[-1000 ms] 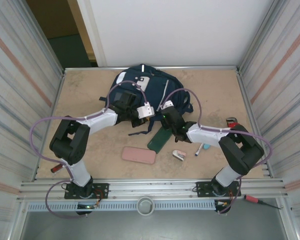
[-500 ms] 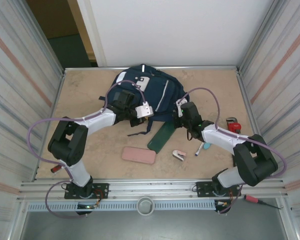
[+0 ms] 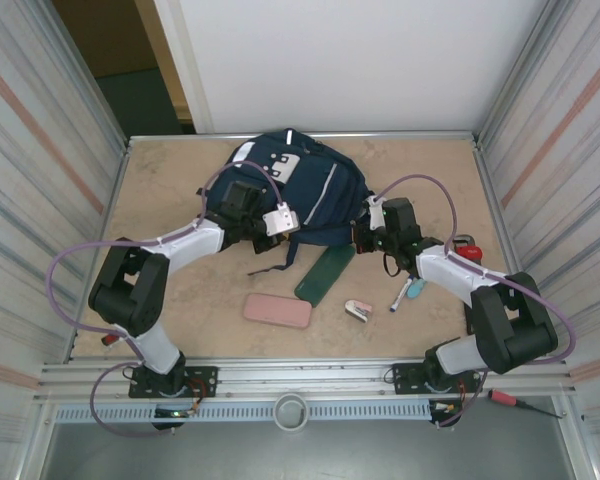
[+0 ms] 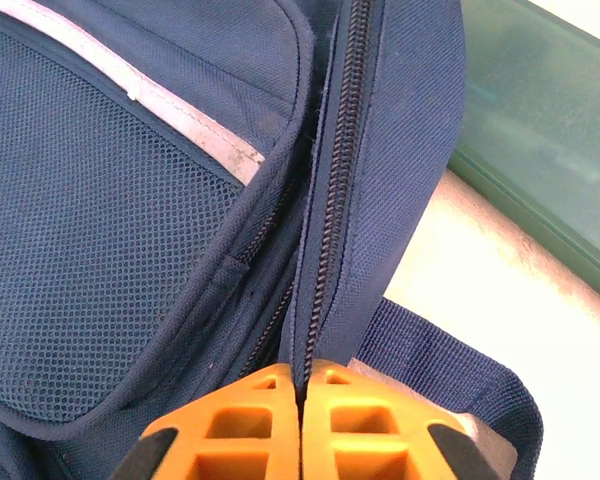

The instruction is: Pack books, pencil case, and school supplies into a backpack

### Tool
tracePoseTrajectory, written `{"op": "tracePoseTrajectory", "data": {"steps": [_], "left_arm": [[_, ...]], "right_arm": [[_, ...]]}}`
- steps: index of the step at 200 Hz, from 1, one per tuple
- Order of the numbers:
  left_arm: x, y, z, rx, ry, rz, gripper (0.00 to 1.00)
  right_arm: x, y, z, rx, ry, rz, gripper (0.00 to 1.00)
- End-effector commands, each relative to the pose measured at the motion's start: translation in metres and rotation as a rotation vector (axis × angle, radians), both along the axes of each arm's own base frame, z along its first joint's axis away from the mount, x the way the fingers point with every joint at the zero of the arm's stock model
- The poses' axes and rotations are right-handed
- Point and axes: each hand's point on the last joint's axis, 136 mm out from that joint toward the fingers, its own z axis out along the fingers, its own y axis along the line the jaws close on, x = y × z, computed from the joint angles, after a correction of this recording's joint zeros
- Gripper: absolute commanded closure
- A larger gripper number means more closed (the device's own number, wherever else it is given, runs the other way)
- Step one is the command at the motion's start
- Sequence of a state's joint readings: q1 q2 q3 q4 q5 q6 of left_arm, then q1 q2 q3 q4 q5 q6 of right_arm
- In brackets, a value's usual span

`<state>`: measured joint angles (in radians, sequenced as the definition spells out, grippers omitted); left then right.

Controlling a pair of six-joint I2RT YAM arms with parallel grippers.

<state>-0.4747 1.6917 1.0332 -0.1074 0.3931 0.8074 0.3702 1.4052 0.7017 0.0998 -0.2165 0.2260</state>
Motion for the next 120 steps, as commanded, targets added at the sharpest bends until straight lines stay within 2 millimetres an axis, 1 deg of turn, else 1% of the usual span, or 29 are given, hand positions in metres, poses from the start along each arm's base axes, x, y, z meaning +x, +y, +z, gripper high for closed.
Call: {"op": "tracePoseTrajectory", "data": {"steps": [1,9,25,49,59,89,105,120], "left_arm": [[0.007,0.004,0.032,-0.047,-0.082,0.023,0.81],[0.005,-0.001,0.035,-0.055,-0.088,0.013,0.74],[-0.002,-0.013,0.04,-0.06,-0.108,-0.024,0.62],[-0.01,-0.034,0.043,-0.05,-0.135,-0.074,0.53],[-0.011,-0.044,0.042,-0.044,-0.139,-0.096,0.51],[-0.011,-0.074,0.036,-0.012,-0.158,-0.15,0.49],[-0.011,-0.091,0.03,0.005,-0.162,-0.176,0.48],[-0.007,-0.101,0.024,0.022,-0.169,-0.183,0.48]], "right_arm": [[-0.008,0.01,0.007,0.073,0.027,0.042,1.0],[-0.008,0.011,0.009,0.086,0.026,0.048,1.0],[-0.008,0.014,0.012,0.106,0.023,0.054,1.0],[-0.008,0.018,0.015,0.119,0.018,0.061,1.0],[-0.009,0.019,0.015,0.122,0.019,0.062,1.0],[-0.01,0.022,0.017,0.134,0.014,0.067,1.0],[-0.011,0.024,0.017,0.143,0.015,0.072,1.0],[-0.013,0.026,0.018,0.155,0.015,0.078,1.0]]}}
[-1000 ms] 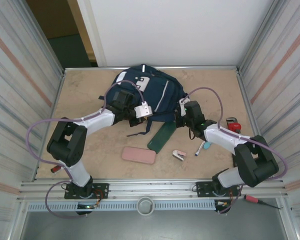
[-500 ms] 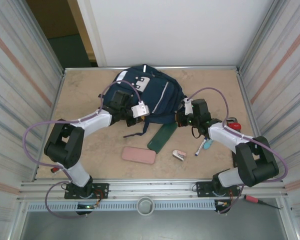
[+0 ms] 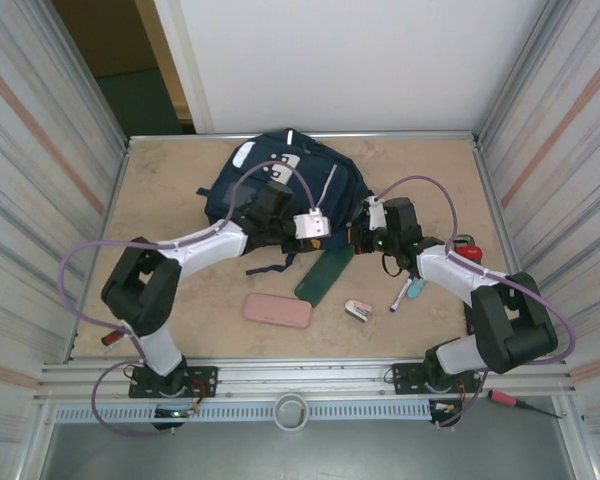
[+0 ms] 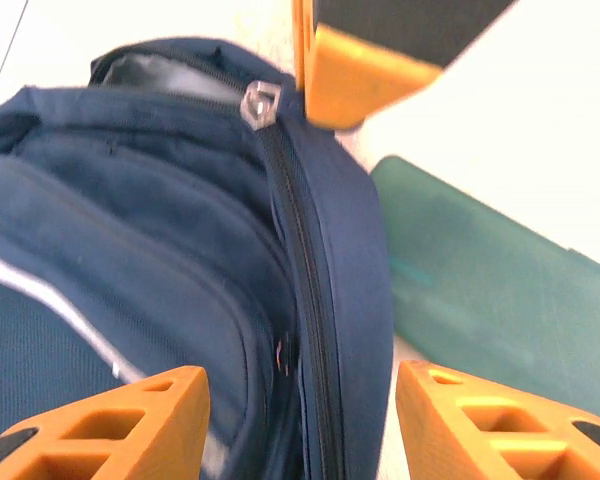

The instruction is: Pack books, pencil case, and school supplies into a backpack

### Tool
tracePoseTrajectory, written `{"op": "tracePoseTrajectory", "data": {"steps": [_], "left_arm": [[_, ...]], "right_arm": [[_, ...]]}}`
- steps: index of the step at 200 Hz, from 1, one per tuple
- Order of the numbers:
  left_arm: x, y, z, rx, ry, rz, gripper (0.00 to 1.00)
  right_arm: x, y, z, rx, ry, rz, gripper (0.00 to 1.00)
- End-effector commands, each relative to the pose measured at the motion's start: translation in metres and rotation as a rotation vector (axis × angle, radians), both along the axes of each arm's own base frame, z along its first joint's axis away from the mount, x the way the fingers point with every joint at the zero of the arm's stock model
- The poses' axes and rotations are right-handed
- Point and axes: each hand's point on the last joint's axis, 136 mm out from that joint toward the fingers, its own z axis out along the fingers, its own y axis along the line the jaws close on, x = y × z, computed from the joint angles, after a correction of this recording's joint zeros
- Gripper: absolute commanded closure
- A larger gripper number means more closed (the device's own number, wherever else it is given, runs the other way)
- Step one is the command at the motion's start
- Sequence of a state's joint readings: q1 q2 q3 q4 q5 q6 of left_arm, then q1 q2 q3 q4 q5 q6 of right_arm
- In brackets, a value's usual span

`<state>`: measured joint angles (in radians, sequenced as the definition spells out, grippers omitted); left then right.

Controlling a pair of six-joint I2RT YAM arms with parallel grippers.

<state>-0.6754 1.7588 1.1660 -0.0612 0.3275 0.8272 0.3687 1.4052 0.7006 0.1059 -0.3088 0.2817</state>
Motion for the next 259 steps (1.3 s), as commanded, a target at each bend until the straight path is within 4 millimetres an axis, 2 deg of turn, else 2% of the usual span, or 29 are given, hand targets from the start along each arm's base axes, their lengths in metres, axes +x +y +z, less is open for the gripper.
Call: {"op": "tracePoseTrajectory", "data": {"steps": [1,41,66,89,105,153,188,200,215,230,259], "left_arm": [[0.01,-0.015,-0.005,0.035,-0.04,-0.013,0.48],[0.018,-0.022,-0.024,0.08,-0.038,-0.009,0.53],[0.021,-0.013,-0.031,0.107,-0.032,0.007,0.71],[0.021,-0.001,-0.027,0.092,-0.008,0.021,0.9],[0.023,0.008,-0.02,0.069,0.002,0.036,0.97],[0.022,0.033,0.006,-0.023,-0.031,0.061,1.0],[0.025,0.053,0.024,-0.088,-0.055,0.102,1.0],[0.028,0.06,0.026,-0.099,-0.061,0.12,1.0],[0.03,0.068,0.023,-0.092,-0.06,0.14,1.0],[0.033,0.076,0.014,-0.062,-0.052,0.161,1.0],[0.038,0.091,-0.004,-0.002,-0.04,0.211,0.98]], "right_arm": [[-0.006,0.013,0.015,0.067,-0.03,0.039,1.0],[-0.01,0.013,0.014,0.076,-0.027,0.035,1.0],[-0.011,0.006,0.012,0.06,-0.026,0.011,1.0],[-0.008,-0.007,0.006,0.024,-0.011,-0.047,1.0],[-0.002,-0.02,0.001,-0.019,0.004,-0.116,1.0],[0.015,-0.045,-0.002,-0.125,0.008,-0.263,1.0],[0.026,-0.056,0.001,-0.182,-0.002,-0.321,1.0],[0.029,-0.054,0.001,-0.177,0.003,-0.31,1.0],[0.03,-0.042,0.004,-0.138,-0.004,-0.256,1.0],[0.028,-0.027,0.008,-0.083,-0.01,-0.189,1.0],[0.024,-0.01,0.014,-0.026,-0.014,-0.121,1.0]]}}
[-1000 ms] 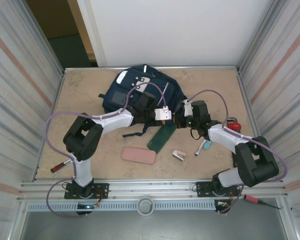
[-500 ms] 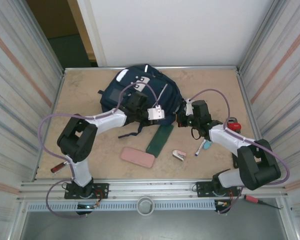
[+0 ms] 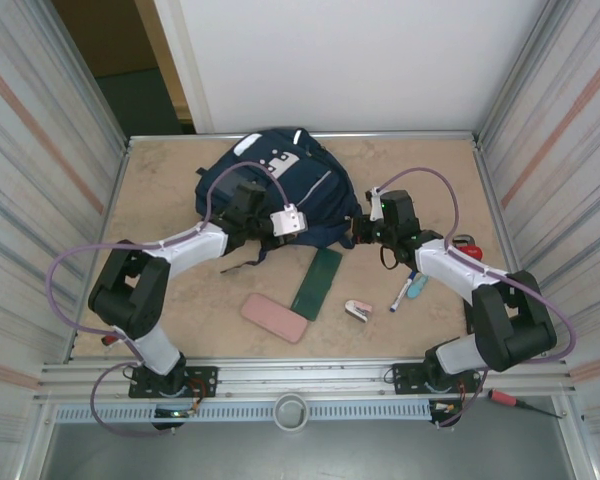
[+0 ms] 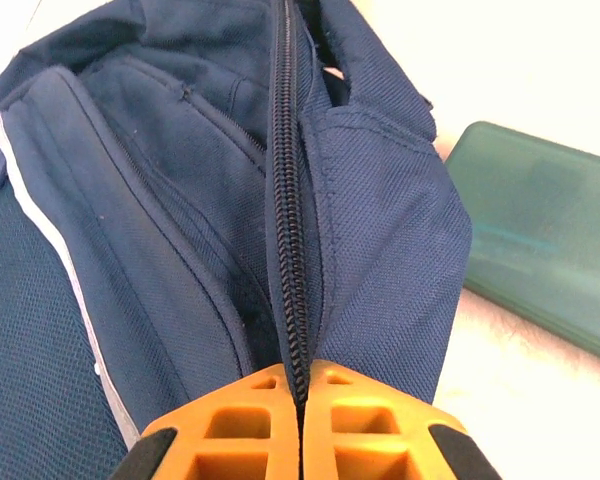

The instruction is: Pack books, pencil case, and school supplies into a backpack

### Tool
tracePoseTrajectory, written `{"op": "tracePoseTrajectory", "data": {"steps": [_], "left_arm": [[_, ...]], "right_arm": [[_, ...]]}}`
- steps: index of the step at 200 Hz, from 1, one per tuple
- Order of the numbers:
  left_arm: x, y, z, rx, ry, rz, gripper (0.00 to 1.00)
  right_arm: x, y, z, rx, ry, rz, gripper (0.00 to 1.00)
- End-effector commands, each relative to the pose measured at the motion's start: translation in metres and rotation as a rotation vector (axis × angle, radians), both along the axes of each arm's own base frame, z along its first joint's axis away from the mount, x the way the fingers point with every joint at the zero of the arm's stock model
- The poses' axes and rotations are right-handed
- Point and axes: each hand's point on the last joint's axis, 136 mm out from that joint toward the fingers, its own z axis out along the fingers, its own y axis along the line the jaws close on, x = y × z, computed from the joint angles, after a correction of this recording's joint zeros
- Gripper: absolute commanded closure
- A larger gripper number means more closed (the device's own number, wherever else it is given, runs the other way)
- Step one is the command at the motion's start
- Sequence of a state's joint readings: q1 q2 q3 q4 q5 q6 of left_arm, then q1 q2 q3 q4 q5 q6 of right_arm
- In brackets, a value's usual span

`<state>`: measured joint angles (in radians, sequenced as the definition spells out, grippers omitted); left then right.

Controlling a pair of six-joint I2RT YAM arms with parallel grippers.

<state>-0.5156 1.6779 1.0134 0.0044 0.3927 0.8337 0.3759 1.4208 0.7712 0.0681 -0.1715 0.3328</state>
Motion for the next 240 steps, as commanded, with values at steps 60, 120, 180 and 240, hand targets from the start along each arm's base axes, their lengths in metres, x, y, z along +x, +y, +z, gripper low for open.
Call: {"op": "tracePoseTrajectory", "data": {"steps": [60,120,180,240], "left_arm": [[0.001,0.002,0.013,0.013,-0.008,0.046,0.56],[-0.006,-0.043,0.008,0.044,0.024,-0.043,0.5],[0.0,-0.05,-0.019,0.106,0.107,-0.051,0.56],[-0.004,-0.05,-0.019,0.078,0.177,-0.05,0.95]], "right_arm": [[-0.005,0.031,-0.001,0.073,0.015,0.082,1.0],[-0.007,0.038,-0.001,0.084,0.016,0.092,1.0],[-0.005,0.035,-0.017,0.09,0.053,0.071,1.0],[0.001,0.038,-0.039,0.113,0.091,0.068,1.0]]}}
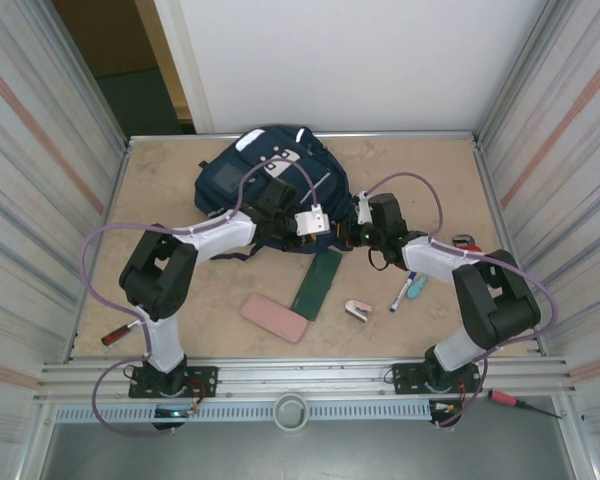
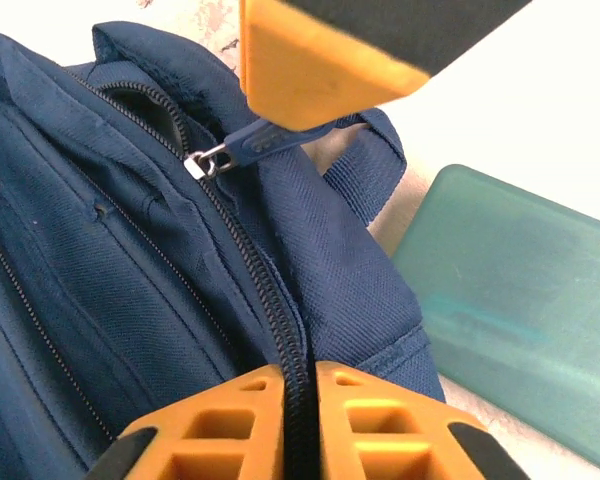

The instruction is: Pack books, pencil case, and school supplies into a backpack

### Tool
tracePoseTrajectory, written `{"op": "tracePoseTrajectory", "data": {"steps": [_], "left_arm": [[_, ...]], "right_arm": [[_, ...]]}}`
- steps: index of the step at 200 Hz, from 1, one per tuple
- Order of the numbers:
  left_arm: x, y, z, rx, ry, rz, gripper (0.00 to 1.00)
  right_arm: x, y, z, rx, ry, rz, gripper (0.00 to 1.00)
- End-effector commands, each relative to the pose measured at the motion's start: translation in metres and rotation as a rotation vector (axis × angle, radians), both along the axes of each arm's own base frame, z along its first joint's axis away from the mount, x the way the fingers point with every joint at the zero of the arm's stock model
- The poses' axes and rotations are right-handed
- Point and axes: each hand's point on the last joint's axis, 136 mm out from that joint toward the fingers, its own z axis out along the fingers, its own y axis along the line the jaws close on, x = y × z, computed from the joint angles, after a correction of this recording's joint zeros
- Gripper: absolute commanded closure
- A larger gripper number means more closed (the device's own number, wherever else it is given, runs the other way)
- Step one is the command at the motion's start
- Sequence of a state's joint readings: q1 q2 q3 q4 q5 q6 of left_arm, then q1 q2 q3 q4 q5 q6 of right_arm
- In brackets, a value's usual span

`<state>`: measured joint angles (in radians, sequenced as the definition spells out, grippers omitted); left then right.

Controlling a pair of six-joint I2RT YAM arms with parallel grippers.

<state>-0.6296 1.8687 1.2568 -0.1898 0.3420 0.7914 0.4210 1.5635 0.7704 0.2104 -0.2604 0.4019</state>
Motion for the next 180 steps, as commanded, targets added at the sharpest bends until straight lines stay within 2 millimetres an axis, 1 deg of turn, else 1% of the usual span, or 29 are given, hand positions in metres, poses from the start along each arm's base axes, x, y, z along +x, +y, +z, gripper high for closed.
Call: {"op": "tracePoseTrajectory", "data": {"steps": [1,11,30,40,94,146,180], "left_arm": [[-0.001,0.002,0.004,-0.015,0.051,0.003,0.96],[-0.002,0.001,0.007,-0.026,0.052,0.001,0.98],[-0.002,0.0,0.012,-0.043,0.042,-0.003,0.99],[-0.001,0.0,0.014,-0.046,0.037,-0.002,0.99],[-0.001,0.001,0.013,-0.046,0.031,0.002,0.99],[0.0,0.002,0.015,-0.044,0.019,0.003,0.99],[0.0,0.002,0.016,-0.046,0.012,0.002,0.99]], "right_arm": [[-0.001,0.001,-0.012,0.018,0.035,-0.004,1.0],[-0.001,0.0,-0.015,0.014,0.04,-0.006,1.0],[-0.001,0.0,-0.018,0.008,0.046,-0.005,1.0],[-0.002,0.0,-0.019,0.009,0.048,-0.002,0.98],[-0.005,0.005,-0.02,0.021,0.053,0.02,0.86],[-0.006,0.009,-0.021,0.022,0.053,0.027,0.81],[-0.002,0.013,-0.019,0.027,0.047,0.032,0.8]]}}
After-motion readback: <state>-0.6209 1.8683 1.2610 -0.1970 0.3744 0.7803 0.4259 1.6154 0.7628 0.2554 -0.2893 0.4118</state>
